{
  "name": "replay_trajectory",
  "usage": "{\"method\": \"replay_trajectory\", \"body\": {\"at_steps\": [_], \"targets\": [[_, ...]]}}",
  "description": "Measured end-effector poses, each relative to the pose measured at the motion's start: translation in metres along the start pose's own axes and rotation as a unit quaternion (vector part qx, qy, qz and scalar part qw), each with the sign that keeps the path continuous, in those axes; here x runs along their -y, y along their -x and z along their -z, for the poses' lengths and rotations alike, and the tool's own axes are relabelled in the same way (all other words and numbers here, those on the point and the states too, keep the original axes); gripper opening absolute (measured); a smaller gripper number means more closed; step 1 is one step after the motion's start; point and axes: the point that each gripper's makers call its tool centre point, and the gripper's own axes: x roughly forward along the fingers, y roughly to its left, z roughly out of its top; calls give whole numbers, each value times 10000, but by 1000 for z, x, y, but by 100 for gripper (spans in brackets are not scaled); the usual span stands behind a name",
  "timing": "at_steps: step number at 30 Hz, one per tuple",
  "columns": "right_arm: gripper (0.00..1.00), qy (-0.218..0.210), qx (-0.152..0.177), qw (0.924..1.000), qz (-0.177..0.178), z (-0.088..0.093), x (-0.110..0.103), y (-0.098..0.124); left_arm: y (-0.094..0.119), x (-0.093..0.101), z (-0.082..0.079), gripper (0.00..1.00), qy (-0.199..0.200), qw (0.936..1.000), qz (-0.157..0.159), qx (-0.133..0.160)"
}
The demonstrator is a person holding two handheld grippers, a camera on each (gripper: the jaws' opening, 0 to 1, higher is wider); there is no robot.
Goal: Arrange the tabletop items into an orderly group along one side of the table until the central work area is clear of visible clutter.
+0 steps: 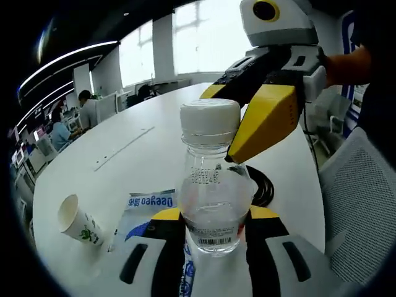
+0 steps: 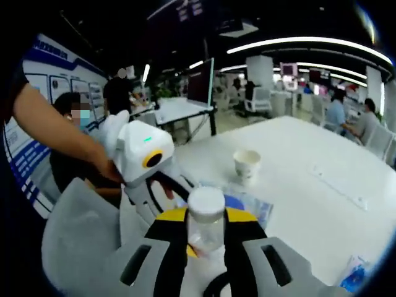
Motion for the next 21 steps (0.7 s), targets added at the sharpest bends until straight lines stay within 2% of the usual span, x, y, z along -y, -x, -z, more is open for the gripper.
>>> {"method": "replay_trajectory", "body": {"at_steps": [8,12,16,17,19,21], "targets": [[19,149,-120,9998,-48,0,-6,-6,1,1,3,37,-315,9993,181,11],[19,229,-65,9997,-21,-2,-5,-8,1,-2,3,38,-75,9999,128,19],[20,493,23,9987,-96,-1,-6,-10,1,0,3,39,-73,9999,111,41],[21,555,39,9983,-145,0,-7,-11,0,0,3,39,-115,9999,117,30],[27,515,133,9982,-269,0,-11,-15,-1,4,10,40,-147,9996,121,-201],[33,524,34,9981,-317,5,-14,-19,-2,2,11,39,-261,9995,71,-192]]}}
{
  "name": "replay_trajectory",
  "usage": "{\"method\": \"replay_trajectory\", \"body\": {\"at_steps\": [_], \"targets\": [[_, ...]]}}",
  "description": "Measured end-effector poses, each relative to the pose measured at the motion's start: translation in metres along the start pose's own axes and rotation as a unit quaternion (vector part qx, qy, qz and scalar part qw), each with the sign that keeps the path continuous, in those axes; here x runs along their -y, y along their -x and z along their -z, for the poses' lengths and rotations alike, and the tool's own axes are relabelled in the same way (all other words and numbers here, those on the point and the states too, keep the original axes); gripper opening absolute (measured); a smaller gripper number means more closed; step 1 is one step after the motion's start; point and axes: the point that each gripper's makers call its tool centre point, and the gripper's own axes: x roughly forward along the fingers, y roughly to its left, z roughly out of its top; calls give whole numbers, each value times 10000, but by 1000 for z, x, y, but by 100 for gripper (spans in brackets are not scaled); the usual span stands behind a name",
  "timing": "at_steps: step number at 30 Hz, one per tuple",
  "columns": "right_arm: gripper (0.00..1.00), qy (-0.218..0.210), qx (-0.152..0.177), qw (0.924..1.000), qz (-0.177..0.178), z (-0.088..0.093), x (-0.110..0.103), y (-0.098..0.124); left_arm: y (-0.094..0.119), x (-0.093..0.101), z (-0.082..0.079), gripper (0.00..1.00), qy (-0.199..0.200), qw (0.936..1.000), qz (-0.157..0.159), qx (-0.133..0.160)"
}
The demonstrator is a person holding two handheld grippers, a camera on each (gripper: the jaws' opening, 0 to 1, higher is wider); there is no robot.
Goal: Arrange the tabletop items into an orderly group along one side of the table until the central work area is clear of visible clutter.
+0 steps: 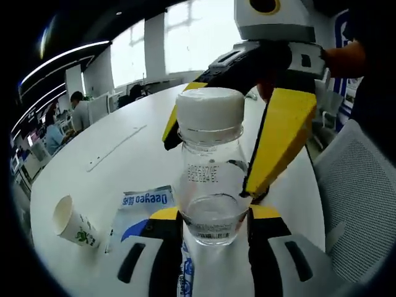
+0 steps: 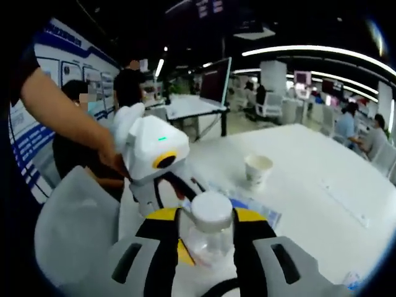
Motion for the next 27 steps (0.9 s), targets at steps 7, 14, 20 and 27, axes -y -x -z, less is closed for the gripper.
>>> {"method": "replay_trajectory", "body": {"at_steps": [7,14,20,27], "targets": [[36,6,20,10000,-48,6,4,-2,9,-5,4,38,190,9998,-93,-64],[43,-11,13,9995,-310,18,4,0,11,-7,5,38,270,9994,-191,-78],[43,78,67,9993,-371,20,1,1,15,-7,8,39,366,9990,-273,-25],[44,300,-137,9982,-506,33,1,-7,16,-5,5,36,365,9989,-305,17]]}}
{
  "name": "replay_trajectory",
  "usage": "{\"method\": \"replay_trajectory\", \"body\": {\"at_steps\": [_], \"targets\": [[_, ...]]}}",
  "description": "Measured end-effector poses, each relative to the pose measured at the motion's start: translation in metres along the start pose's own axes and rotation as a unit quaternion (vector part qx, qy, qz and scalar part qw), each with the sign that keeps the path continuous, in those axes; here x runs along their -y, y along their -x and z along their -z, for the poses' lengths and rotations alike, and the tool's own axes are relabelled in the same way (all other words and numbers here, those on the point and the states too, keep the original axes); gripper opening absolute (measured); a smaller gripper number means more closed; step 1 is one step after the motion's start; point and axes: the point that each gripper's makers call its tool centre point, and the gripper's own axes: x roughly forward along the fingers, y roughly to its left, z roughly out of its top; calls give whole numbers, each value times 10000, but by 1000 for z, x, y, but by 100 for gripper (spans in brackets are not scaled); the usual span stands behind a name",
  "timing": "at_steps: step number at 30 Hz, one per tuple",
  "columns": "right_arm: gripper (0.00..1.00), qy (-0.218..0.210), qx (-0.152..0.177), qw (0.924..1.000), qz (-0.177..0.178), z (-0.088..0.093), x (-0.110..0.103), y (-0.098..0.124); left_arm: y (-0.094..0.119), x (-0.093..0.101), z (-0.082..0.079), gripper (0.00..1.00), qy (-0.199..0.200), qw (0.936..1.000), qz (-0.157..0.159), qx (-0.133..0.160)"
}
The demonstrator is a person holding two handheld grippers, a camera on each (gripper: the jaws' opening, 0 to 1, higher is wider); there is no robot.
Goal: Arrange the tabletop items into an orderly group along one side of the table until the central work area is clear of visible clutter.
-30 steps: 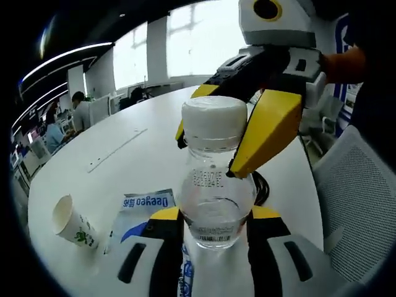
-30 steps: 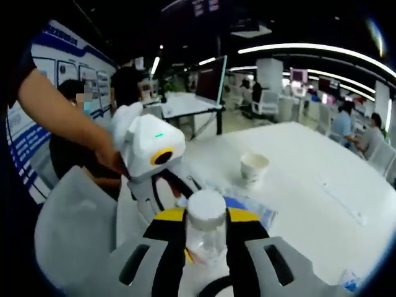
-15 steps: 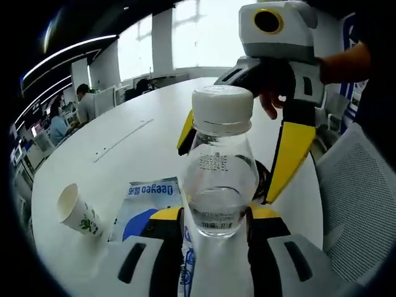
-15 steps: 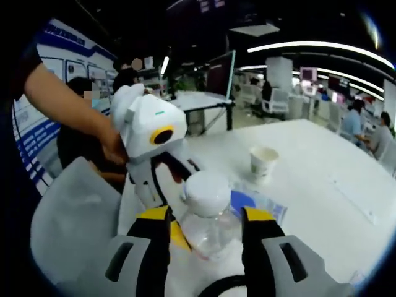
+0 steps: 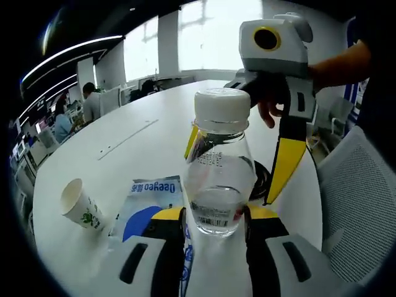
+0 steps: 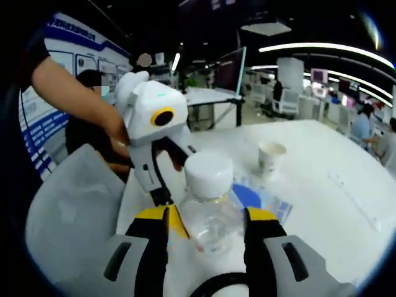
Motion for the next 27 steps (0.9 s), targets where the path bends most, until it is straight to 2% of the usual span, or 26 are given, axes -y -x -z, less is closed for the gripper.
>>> {"method": "replay_trajectory", "body": {"at_steps": [8,27], "targets": [[45,-11,53,10000,40,1,-2,1,5,-4,-1,40,-40,10000,-67,-12],[39,-115,-21,9999,-15,10,-14,13,20,-2,10,36,-31,9995,-288,-150]]}}
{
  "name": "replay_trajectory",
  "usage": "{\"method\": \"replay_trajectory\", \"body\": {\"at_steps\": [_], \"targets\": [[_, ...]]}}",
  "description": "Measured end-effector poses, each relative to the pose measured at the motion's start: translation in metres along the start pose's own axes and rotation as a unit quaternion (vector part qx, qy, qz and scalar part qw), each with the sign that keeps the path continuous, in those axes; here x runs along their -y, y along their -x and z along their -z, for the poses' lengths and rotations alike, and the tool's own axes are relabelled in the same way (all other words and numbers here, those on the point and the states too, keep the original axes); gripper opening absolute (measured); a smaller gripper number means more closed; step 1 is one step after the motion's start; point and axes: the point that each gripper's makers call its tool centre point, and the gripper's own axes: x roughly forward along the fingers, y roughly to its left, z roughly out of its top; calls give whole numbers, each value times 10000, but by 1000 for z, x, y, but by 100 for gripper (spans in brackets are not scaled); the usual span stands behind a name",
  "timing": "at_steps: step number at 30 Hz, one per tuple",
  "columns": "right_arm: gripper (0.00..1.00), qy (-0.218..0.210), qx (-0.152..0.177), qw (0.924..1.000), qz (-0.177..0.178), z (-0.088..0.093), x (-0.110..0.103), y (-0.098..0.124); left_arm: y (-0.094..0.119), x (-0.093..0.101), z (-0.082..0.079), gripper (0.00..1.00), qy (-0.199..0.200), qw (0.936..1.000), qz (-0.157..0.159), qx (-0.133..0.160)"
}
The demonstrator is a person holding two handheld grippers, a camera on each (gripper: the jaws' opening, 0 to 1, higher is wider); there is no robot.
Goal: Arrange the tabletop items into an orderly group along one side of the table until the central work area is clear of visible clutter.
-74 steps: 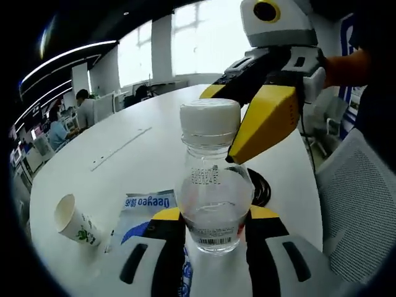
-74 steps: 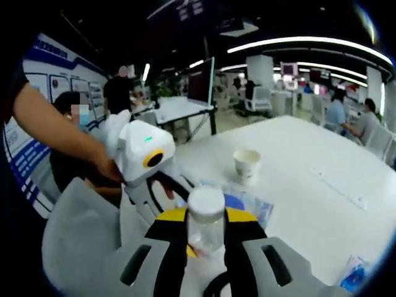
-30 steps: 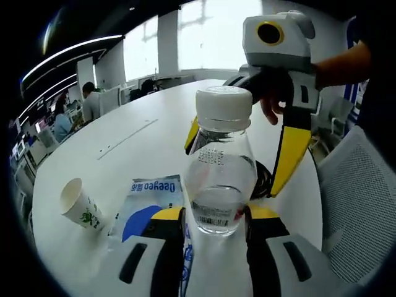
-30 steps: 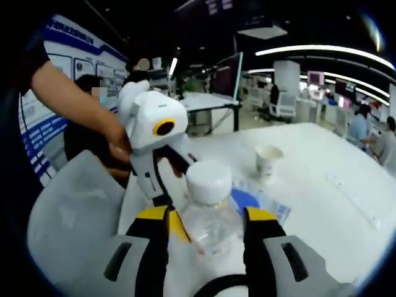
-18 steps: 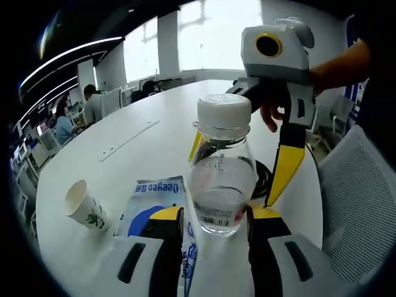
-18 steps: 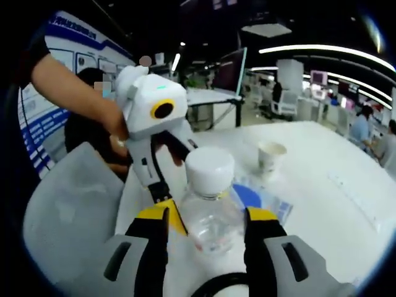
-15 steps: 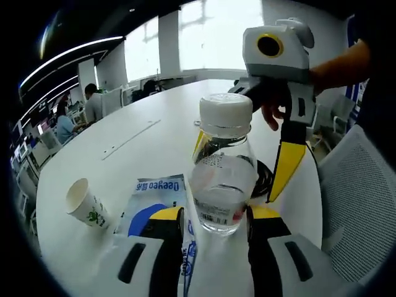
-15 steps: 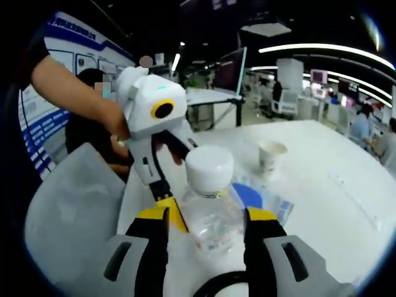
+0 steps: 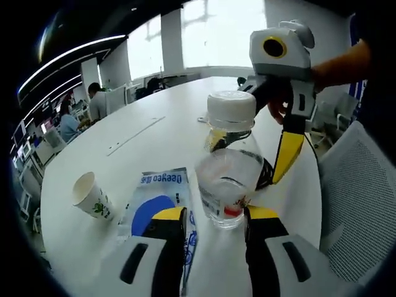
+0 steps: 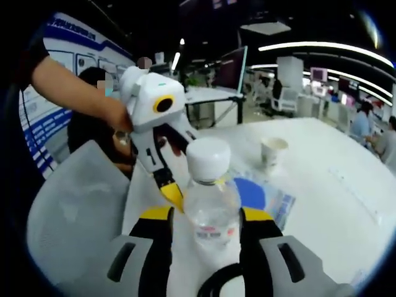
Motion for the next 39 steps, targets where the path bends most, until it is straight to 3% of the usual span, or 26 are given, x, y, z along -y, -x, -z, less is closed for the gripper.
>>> {"method": "replay_trajectory", "body": {"at_steps": [20,28,34,39], "targets": [[38,-271,52,9996,-90,9,-11,11,5,0,5,21,22,9987,-487,-141],[38,-229,21,9996,-170,11,-13,14,4,5,8,34,509,9970,-584,-28],[39,-181,-3,9996,-204,13,-15,17,1,12,-1,47,590,9966,-539,211],[45,-238,60,9995,-180,11,-14,21,-4,13,-3,50,693,9960,-499,264]]}}
